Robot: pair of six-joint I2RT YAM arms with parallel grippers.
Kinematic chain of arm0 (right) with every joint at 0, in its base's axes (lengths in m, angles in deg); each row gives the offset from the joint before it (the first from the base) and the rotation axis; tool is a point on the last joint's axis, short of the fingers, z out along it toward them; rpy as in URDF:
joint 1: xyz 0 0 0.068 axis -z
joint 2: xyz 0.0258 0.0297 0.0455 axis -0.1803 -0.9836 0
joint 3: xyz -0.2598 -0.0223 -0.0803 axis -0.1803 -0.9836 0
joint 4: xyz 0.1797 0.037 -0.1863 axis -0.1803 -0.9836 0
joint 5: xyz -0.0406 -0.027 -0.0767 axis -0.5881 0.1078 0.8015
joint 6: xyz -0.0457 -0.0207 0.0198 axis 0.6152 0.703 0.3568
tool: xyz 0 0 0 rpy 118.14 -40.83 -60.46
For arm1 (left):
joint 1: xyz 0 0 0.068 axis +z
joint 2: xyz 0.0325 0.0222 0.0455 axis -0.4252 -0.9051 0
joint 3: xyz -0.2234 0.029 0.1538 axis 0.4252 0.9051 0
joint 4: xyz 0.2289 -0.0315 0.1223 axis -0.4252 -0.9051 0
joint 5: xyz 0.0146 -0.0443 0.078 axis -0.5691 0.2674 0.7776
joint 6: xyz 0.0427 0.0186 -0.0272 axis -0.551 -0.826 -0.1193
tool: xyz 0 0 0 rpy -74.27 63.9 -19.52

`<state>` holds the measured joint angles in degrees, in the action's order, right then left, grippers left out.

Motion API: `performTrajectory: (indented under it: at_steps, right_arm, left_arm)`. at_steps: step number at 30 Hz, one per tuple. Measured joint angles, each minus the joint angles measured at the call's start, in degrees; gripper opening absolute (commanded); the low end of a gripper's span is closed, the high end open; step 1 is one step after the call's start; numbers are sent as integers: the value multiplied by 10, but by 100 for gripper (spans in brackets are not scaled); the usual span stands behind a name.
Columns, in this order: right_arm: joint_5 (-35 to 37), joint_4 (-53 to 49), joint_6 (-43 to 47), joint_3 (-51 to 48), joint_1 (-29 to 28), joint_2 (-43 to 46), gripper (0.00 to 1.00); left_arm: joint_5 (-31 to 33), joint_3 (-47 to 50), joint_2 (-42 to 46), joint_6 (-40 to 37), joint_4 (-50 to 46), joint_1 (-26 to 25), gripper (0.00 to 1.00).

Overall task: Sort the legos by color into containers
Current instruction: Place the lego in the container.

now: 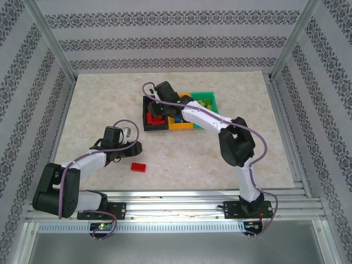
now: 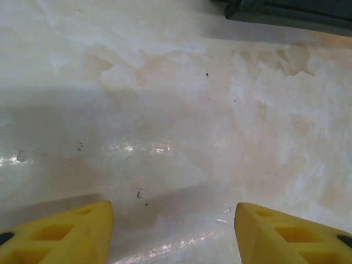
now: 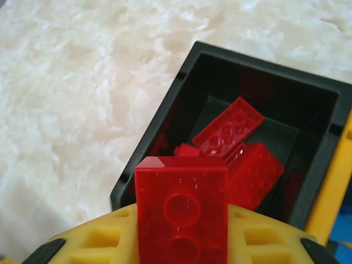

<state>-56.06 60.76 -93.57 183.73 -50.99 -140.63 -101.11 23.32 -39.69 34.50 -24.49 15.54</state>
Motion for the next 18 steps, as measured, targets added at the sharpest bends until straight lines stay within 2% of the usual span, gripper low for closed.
performTrajectory:
  at_steps: [3, 5, 6, 9, 14, 18]
  right_arm:
    - [9, -18, -4, 64, 0, -55, 33]
    - [10, -28, -5, 102, 0, -85, 46]
    - [12, -35, -3, 120, 0, -99, 48]
    - [14, -47, -6, 147, 0, -119, 51]
    - [14, -50, -6, 132, 0, -111, 54]
    - [15, -41, 6, 57, -4, -61, 58]
  left_arm:
    - [0, 0, 0, 0, 0, 0, 60]
    - [0, 0, 0, 0, 0, 0, 60]
    - [0, 0, 0, 0, 0, 0, 60]
    - [0, 0, 0, 0, 0, 0, 60]
    - [0, 0, 0, 0, 0, 0, 60]
    - [0, 0, 0, 0, 0, 0, 60]
